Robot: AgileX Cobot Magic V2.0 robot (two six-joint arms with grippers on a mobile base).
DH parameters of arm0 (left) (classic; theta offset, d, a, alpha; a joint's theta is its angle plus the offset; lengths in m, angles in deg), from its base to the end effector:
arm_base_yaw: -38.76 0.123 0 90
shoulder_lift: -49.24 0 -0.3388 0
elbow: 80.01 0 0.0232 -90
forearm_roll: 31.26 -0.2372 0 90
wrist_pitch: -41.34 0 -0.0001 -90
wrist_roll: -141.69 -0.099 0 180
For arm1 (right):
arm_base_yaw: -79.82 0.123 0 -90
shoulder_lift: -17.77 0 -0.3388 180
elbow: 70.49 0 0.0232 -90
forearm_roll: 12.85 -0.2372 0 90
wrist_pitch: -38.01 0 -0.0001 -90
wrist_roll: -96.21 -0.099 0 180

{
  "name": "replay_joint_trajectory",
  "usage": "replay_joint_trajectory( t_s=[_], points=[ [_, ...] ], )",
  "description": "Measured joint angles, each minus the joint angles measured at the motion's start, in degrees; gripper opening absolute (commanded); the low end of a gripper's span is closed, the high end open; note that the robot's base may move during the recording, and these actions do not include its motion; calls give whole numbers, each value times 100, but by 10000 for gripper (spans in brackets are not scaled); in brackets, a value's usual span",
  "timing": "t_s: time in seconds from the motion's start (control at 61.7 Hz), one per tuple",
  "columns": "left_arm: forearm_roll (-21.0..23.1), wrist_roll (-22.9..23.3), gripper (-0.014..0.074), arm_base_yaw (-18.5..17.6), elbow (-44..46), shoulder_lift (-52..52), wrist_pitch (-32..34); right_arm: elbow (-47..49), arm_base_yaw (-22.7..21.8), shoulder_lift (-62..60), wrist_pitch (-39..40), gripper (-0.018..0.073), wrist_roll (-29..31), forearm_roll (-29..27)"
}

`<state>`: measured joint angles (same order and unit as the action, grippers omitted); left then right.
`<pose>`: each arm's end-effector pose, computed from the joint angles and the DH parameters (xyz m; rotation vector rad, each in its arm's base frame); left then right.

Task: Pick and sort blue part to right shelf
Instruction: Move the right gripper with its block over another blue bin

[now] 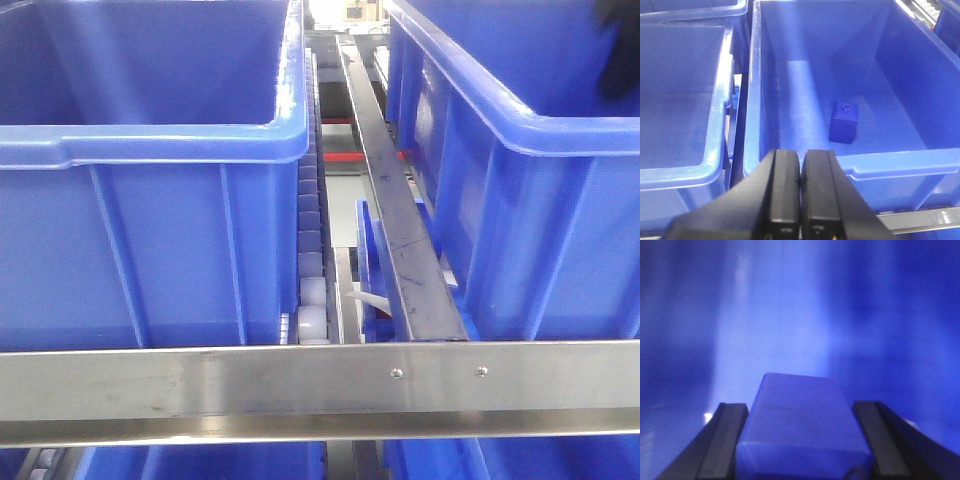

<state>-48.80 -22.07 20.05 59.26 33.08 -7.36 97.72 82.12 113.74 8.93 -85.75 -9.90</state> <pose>-0.0363 0.0360 0.3425 0.0642 1.8122 -0.0792 0.3357 0.0110 0.3375 -0.0490 2.3870 -0.0160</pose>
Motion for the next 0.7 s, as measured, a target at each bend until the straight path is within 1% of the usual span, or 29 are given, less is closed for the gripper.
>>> replay_joint_trajectory(
  t_s=[0.146, 0.259, 0.341, 0.438, 0.486, 0.503, 0.616, 0.697],
  points=[
    [0, 0, 125, 0, 0, 0, 0, 248, 0, 782, 170, 190, 13, 195],
    [0, 0, 125, 0, 0, 0, 0, 368, 0, 1139, 256, 202, 13, 247],
    [0, 0, 125, 0, 0, 0, 0, 434, 0, 1302, 266, 284, 13, 256],
    [0, 2, 125, 0, 0, 0, 0, 462, 0, 1343, 278, 461, 21, 256],
    [0, 2, 125, 0, 0, 0, 0, 460, 0, 1343, 278, 530, 21, 260],
    [0, 2, 125, 0, 0, 0, 0, 460, 0, 1330, 278, 573, 21, 272],
    [0, 2, 125, 0, 0, 0, 0, 460, 0, 1224, 179, 580, 21, 293],
    [0, 2, 125, 0, 0, 0, 0, 460, 0, 1005, 76, 541, 21, 293]
  ],
)
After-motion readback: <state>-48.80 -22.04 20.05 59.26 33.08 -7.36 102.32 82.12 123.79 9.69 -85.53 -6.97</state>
